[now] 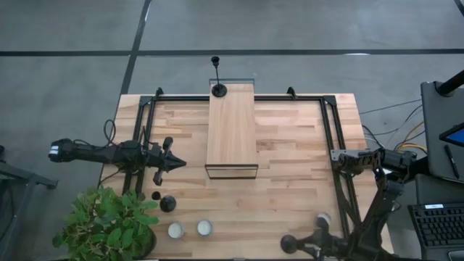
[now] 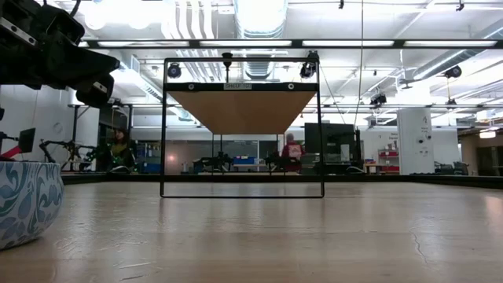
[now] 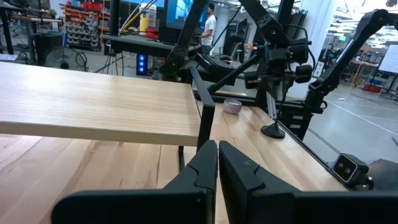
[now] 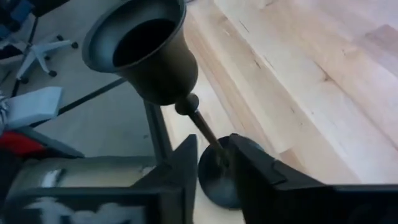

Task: Pick & Place candle stick holders
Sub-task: Align the right black candle holder with the other black candle holder on the shelf

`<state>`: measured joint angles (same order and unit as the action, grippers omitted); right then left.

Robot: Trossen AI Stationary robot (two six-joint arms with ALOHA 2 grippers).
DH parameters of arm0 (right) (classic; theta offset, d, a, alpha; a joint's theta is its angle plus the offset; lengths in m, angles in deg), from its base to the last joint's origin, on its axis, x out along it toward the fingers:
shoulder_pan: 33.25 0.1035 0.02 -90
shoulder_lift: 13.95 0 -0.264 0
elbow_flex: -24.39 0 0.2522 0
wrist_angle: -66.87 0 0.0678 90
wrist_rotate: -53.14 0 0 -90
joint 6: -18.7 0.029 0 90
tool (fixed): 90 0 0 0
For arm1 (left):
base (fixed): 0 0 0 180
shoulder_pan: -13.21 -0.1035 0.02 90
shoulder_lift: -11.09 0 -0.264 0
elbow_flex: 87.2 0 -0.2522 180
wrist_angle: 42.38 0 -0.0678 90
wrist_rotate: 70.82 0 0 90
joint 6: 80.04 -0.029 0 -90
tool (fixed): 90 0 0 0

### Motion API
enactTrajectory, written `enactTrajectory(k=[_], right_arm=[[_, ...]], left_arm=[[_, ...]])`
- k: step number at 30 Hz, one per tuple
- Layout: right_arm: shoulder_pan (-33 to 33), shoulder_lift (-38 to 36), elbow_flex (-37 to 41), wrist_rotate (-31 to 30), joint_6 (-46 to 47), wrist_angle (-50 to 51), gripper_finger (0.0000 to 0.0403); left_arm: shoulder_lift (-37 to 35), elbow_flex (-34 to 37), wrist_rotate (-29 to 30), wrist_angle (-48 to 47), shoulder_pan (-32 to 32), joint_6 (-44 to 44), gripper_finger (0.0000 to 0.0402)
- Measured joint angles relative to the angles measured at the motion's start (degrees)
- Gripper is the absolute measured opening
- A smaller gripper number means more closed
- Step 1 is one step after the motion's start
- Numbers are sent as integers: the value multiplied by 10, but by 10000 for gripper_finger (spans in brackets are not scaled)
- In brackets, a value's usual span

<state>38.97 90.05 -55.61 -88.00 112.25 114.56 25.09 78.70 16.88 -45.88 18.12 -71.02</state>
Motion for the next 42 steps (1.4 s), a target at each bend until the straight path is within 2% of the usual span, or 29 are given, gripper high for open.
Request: enactTrajectory(k=[5,10,22,31,42], right_arm=[[-4,0,0,-14,-22,-3,139],[-4,0,0,-49,-40,-5,151],[-11,1,1,-76,-78,-21,90],[-19,1,5,-80,-108,-27,16],[-31,-6,7,-166,-175,-9,13]], left_arm=[[0,0,0,0,0,0,14],[0,0,0,0,0,0,14],[0,0,0,0,0,0,14],[0,0,0,0,0,0,14],[0,0,0,0,0,0,14]])
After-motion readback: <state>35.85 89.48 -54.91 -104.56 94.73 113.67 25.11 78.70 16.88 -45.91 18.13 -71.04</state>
